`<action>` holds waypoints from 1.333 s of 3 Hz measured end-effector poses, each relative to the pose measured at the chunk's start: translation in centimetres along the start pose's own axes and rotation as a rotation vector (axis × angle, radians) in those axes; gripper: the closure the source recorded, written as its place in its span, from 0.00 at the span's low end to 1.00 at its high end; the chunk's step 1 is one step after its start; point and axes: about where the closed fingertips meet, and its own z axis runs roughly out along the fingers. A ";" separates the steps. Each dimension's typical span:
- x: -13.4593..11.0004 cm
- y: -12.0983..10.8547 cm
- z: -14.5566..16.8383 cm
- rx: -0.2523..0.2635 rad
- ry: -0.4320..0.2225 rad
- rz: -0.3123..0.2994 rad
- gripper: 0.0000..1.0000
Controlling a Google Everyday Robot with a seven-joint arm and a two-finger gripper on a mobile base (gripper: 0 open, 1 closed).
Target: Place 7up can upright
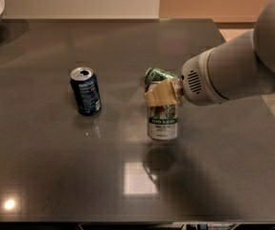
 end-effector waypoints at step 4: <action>0.6 3.6 1.4 -0.217 -0.257 -0.282 1.00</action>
Offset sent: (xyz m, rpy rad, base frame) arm -0.0214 0.0450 -0.0141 -0.3074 -0.7591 0.6686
